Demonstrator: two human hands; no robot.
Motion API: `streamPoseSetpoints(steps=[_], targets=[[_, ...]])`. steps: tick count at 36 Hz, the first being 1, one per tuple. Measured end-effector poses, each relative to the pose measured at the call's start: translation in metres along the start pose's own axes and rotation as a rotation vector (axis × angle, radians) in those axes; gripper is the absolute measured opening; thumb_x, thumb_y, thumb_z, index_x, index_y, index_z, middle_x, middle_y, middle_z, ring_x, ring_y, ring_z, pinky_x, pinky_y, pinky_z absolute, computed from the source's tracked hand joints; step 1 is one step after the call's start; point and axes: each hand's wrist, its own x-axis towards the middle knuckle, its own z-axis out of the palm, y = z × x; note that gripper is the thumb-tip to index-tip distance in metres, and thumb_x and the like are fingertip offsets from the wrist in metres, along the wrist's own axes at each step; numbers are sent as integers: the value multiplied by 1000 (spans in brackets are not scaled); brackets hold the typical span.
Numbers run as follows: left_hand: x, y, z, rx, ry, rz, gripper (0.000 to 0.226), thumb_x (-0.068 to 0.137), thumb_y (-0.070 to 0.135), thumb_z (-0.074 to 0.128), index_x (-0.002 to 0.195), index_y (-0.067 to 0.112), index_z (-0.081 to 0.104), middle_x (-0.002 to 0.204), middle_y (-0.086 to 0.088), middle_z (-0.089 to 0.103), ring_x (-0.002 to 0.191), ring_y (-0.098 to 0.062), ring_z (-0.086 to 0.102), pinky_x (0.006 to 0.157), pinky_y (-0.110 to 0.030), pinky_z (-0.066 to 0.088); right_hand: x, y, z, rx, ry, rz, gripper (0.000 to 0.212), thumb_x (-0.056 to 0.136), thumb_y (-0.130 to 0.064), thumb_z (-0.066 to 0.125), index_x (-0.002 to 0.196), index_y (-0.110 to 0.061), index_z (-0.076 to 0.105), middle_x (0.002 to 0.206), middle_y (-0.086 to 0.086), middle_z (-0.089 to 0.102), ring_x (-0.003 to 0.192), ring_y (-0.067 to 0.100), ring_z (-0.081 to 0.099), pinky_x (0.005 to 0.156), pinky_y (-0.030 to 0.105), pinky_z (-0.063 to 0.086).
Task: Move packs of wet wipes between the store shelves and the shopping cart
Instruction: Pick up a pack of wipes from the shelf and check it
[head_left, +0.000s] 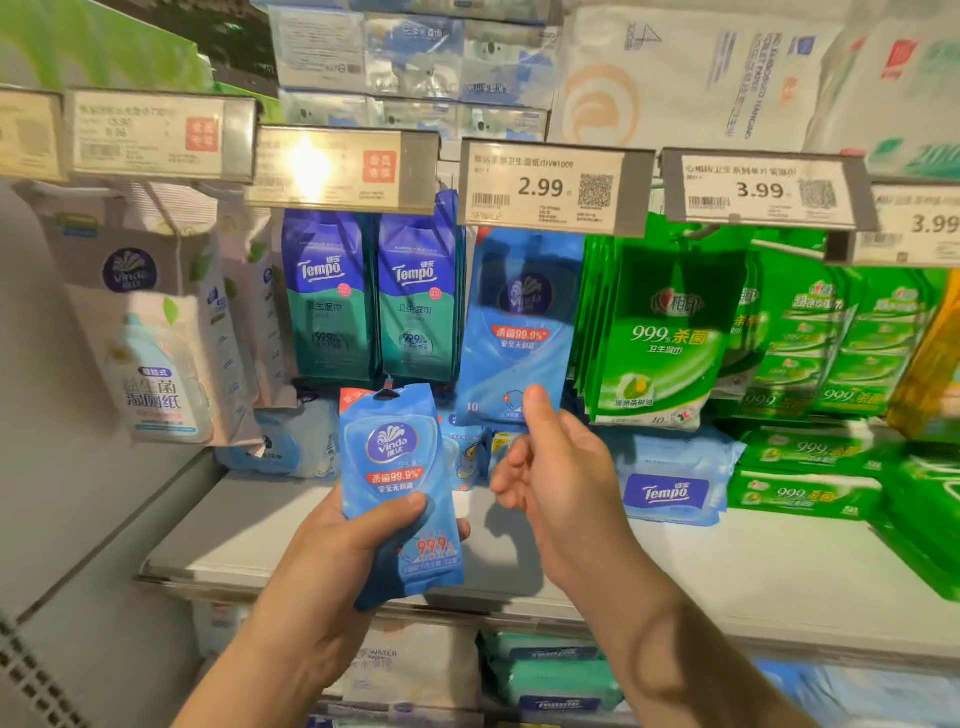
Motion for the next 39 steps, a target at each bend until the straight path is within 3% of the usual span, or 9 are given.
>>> streamPoseSetpoints(steps=[8, 15, 20, 24, 28, 32, 36, 38, 39], targets=[[1, 3, -3, -12, -9, 14, 45, 78, 6, 65, 122, 6, 65, 106, -25, 75, 82, -40, 75, 65, -47, 64, 22, -4, 18, 68, 104, 34, 31, 100, -46, 57, 99, -16, 49, 38, -7, 43, 40, 14, 45, 48, 28, 39], [2, 6, -4, -11, 13, 40, 44, 80, 6, 65, 124, 7, 63, 106, -24, 75, 85, -42, 76, 70, -53, 63, 30, 2, 21, 67, 121, 46, 44, 98, -49, 59, 125, -16, 49, 39, -9, 47, 41, 12, 46, 48, 28, 40], [4, 5, -6, -45, 54, 30, 38, 87, 12, 63, 125, 8, 64, 108, -24, 75, 90, -39, 76, 67, -46, 65, 26, 10, 13, 113, 95, 97, 36, 100, -46, 57, 103, -10, 59, 51, -1, 42, 41, 14, 44, 43, 26, 37], [7, 3, -2, -67, 107, 26, 31, 99, 27, 56, 124, 14, 67, 111, -14, 77, 93, -32, 75, 75, -45, 62, 14, 20, 1, 56, -20, 196, 37, 104, -42, 50, 111, -9, 65, 57, 2, 47, 43, 17, 46, 43, 23, 35], [6, 4, 4, -49, 83, 43, 38, 98, 35, 52, 128, 15, 65, 116, -13, 75, 107, -38, 71, 95, -52, 53, -14, 26, -12, -253, -326, 151, 44, 106, -50, 41, 105, -12, 64, 66, 7, 59, 47, 22, 55, 38, 24, 31], [4, 6, 11, 26, 2, 60, 41, 96, 38, 52, 128, 16, 65, 117, -17, 74, 96, -39, 70, 88, -52, 50, -38, 28, -22, -549, -580, 56, 26, 103, -45, 49, 100, -21, 58, 78, 16, 68, 49, 22, 57, 42, 20, 37], [7, 7, 17, 149, -96, 60, 39, 93, 39, 54, 126, 21, 66, 117, -11, 76, 103, -37, 73, 90, -51, 56, -42, 30, -27, -564, -546, -57, 12, 102, -38, 49, 98, -30, 57, 58, -1, 59, 45, 15, 48, 48, 23, 40], [8, 8, 18, 218, -145, 62, 39, 91, 39, 57, 125, 22, 67, 117, -7, 76, 105, -34, 72, 95, -49, 54, -41, 30, -30, -522, -487, -88, 15, 96, -47, 48, 93, -35, 56, 55, -4, 53, 46, 12, 44, 48, 22, 37], [9, 7, 16, 255, -166, 78, 37, 90, 40, 61, 121, 22, 69, 115, -6, 76, 98, -32, 72, 88, -44, 55, -40, 30, -32, -506, -464, -113, 20, 90, -53, 47, 93, -35, 56, 55, -6, 51, 47, 11, 43, 49, 23, 36]])
